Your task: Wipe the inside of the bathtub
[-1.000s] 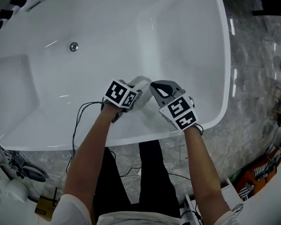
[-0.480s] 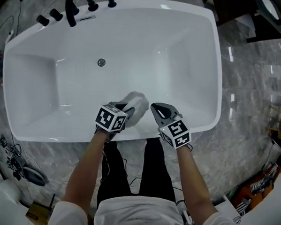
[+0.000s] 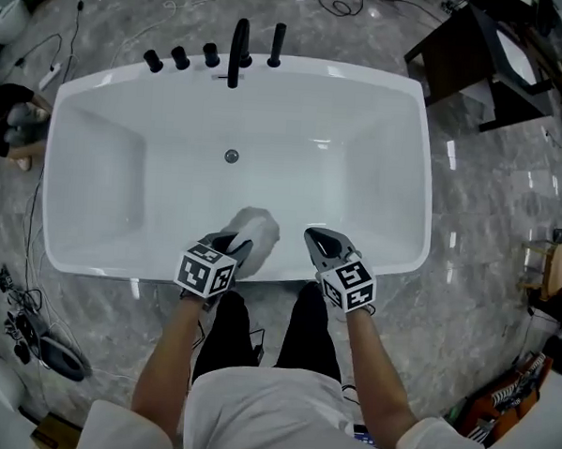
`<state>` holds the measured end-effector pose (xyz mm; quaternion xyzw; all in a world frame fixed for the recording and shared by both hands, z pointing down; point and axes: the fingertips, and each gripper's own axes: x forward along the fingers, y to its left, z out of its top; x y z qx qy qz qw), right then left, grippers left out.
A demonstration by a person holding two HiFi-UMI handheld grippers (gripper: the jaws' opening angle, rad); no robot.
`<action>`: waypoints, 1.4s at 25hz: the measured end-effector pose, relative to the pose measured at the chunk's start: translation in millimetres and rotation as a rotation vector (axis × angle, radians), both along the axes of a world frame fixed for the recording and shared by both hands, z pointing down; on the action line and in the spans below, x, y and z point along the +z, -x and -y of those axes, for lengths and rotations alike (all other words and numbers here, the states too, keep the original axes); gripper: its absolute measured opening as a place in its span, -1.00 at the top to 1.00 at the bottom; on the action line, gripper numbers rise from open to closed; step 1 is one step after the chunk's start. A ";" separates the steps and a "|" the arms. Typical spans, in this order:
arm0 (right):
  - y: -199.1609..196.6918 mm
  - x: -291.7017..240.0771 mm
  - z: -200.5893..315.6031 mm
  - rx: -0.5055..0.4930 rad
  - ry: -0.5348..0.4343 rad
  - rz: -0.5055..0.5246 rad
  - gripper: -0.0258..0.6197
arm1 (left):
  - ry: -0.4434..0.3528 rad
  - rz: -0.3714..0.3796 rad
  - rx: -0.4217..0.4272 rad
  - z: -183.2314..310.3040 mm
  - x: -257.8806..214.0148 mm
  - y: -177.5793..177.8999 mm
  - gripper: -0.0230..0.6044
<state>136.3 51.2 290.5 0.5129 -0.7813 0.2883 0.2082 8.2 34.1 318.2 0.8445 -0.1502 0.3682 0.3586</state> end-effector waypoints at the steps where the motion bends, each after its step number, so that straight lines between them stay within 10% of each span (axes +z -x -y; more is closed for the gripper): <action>1: 10.1 -8.5 -1.6 -0.004 -0.004 -0.009 0.86 | -0.008 -0.013 -0.010 -0.1 -10.8 11.3 0.62; 15: 80.8 -137.8 -45.9 0.104 -0.178 0.032 0.86 | -0.229 -0.094 -0.052 -22.4 -136.1 106.6 0.62; 35: 56.8 -210.5 -104.3 -0.026 -0.326 0.112 0.86 | -0.391 -0.148 -0.225 -95.7 -221.7 56.4 0.62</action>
